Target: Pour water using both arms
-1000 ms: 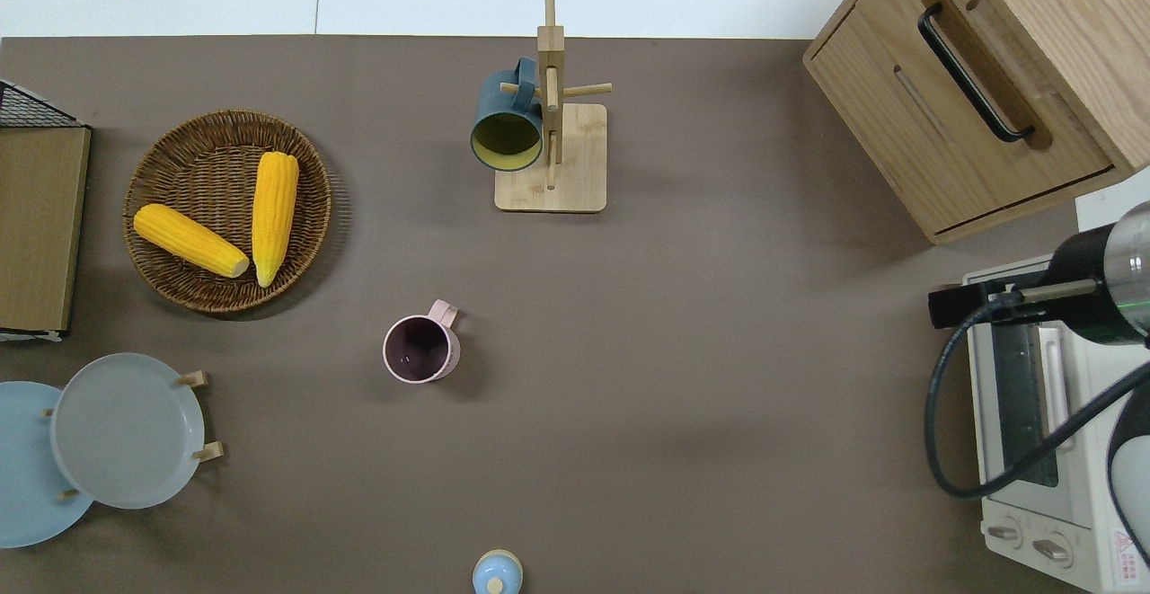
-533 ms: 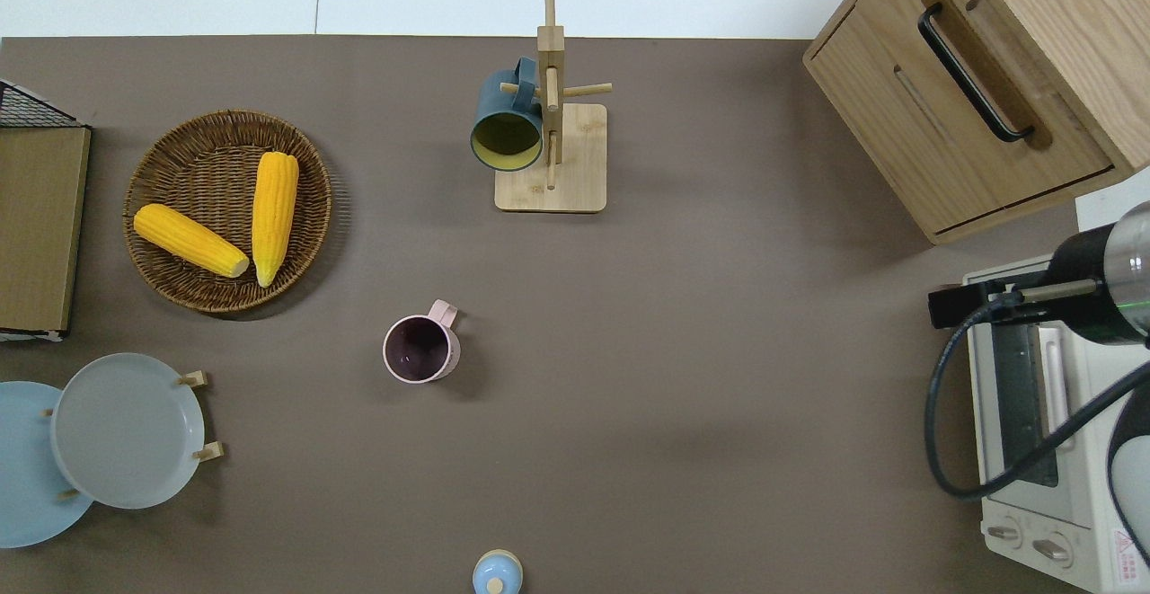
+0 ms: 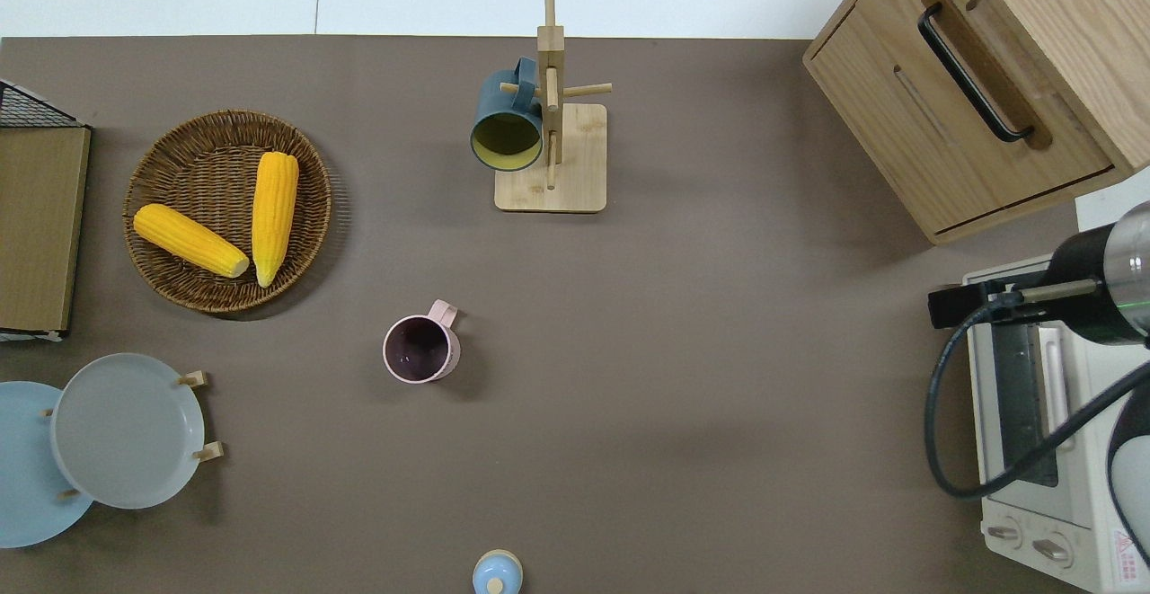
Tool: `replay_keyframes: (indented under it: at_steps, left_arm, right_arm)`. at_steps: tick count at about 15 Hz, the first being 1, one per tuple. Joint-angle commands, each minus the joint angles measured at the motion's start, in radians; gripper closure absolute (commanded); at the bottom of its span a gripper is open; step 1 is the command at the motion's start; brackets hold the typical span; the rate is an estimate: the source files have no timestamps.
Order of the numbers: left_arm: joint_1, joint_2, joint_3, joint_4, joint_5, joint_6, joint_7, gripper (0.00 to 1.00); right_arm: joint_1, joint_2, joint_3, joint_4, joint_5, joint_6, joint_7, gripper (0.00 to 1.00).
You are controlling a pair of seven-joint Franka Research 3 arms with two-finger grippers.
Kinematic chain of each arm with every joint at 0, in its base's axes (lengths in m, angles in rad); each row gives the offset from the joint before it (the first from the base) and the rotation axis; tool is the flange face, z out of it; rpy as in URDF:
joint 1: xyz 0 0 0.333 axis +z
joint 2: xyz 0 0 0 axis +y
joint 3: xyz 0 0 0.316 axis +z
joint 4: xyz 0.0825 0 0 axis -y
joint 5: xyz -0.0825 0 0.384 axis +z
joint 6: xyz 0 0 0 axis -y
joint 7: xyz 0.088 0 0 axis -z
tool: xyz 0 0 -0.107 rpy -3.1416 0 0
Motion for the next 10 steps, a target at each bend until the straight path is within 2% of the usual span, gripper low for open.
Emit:
replay_keyframes:
  at_steps: [1, 6, 9, 10]
  left_arm:
    - [-0.008, -0.01, -0.006, -0.038, -0.047, 0.073, 0.044, 1.0]
    - [-0.008, 0.016, -0.003, -0.044, -0.085, 0.074, 0.084, 0.98]
    - [-0.008, 0.018, -0.003, -0.043, -0.085, 0.074, 0.084, 0.6]
    - [-0.008, 0.018, -0.003, -0.043, -0.085, 0.074, 0.084, 0.36]
  right_arm:
    - [-0.003, 0.005, 0.001, 0.009, 0.012, 0.002, -0.011, 0.009]
    - [-0.003, 0.005, 0.001, 0.009, 0.012, 0.002, -0.011, 0.009]
    - [-0.003, 0.005, 0.001, 0.009, 0.012, 0.002, -0.011, 0.009]
    - [-0.003, 0.005, 0.001, 0.009, 0.012, 0.002, -0.011, 0.009]
